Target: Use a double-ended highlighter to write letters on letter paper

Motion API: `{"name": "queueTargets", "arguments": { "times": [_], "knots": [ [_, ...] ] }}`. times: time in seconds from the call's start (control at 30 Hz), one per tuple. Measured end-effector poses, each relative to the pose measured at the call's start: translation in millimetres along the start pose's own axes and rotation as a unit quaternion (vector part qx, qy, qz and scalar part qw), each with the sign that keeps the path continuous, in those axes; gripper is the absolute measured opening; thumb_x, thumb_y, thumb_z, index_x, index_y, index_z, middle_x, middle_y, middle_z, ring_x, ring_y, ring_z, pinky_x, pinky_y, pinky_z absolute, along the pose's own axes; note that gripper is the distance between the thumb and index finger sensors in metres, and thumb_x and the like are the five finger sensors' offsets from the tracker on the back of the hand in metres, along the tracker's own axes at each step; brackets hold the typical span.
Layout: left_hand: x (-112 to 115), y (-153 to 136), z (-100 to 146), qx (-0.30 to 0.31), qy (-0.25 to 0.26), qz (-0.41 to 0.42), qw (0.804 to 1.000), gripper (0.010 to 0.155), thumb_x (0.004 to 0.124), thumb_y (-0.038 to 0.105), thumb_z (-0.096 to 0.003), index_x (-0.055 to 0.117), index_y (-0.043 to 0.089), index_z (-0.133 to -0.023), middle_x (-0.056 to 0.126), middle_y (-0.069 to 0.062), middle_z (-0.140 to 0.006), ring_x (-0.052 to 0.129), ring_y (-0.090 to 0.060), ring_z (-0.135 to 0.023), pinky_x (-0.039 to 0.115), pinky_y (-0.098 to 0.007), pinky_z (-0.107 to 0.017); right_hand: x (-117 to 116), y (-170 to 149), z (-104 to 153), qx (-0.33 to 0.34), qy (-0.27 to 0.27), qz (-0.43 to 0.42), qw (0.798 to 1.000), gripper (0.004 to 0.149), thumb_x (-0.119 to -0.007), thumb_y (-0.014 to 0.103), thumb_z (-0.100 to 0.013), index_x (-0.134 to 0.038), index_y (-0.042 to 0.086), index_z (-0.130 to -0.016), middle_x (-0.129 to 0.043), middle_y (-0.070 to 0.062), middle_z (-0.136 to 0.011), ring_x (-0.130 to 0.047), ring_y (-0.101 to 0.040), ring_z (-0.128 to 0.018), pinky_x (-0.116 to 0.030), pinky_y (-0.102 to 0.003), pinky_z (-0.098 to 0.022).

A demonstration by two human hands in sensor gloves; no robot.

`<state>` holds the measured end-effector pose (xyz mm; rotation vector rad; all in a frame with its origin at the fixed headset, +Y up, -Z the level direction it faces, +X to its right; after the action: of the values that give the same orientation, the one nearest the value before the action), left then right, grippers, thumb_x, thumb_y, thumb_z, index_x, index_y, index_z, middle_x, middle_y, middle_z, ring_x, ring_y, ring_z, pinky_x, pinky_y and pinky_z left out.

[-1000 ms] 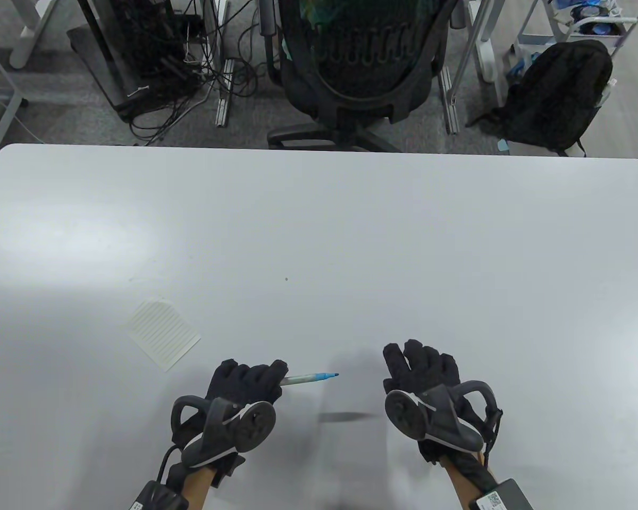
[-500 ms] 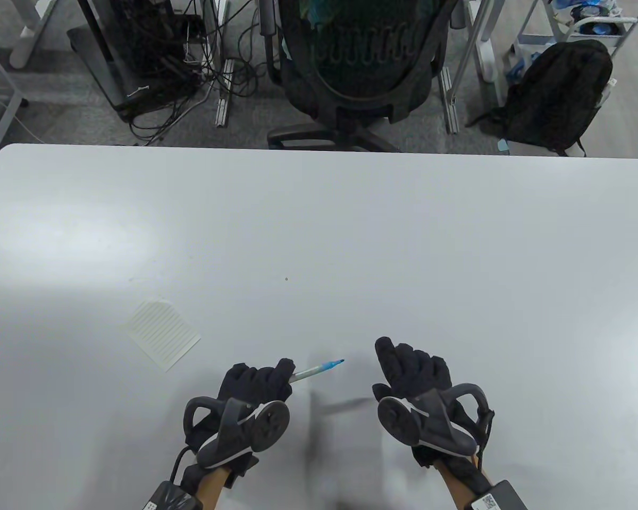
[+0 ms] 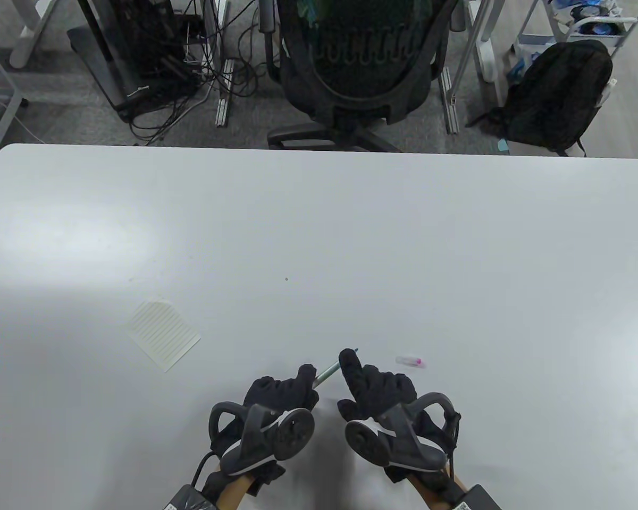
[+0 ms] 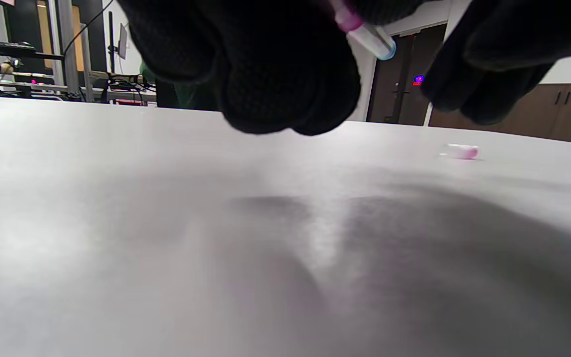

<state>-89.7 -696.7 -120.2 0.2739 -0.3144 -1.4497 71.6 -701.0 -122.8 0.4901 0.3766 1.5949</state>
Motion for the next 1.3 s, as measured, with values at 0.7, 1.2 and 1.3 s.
{"name": "queueTargets", "arguments": {
  "times": [0.7,1.2,1.3],
  "knots": [
    [-0.5,12.5,4.1,0.043,-0.007,0.032,0.999,0.061,0.051,0.053,-0.0613,0.058,0.02,-0.113,0.091,0.006,-0.09,0.098,-0.008,-0.07,0.072,-0.047,-0.078,-4.2,-9.7,-3.9,-0.027,-0.005,0.009,1.0,0.06,-0.063,0.041,-0.056,-0.054,0.01,-0.107,-0.09,-0.021,-0.084,-0.098,-0.037,-0.066,-0.08,-0.057,-0.053],
    [10.4,-31.1,5.7,-0.025,0.002,-0.038,0.999,0.059,0.051,0.051,-0.0619,0.055,0.023,-0.114,0.086,0.004,-0.097,0.095,-0.012,-0.077,0.069,-0.05,-0.079,-2.3,-63.1,6.9,-0.102,-0.009,0.036,0.994,0.05,-0.063,0.044,-0.054,-0.063,0.02,-0.098,-0.092,-0.015,-0.077,-0.099,-0.032,-0.06,-0.082,-0.056,-0.05],
    [11.3,-37.0,6.4,-0.036,0.004,-0.043,0.998,0.059,0.051,0.051,-0.0618,0.055,0.023,-0.114,0.085,0.003,-0.098,0.094,-0.012,-0.078,0.069,-0.051,-0.079,-4.7,-64.4,7.5,-0.104,-0.01,0.025,0.994,0.051,-0.061,0.046,-0.054,-0.063,0.019,-0.098,-0.092,-0.016,-0.077,-0.098,-0.033,-0.06,-0.081,-0.057,-0.051]
  ]
}}
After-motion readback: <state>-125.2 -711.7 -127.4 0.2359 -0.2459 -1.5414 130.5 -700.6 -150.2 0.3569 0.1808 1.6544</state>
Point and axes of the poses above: the tracker on the back of each hand, its own y axis roughly to the thumb side, its own z axis roughly from the fingertips to the wrist, x = y × z, the point moved 1 cm from there along -z, roughly from the wrist to the fingertips
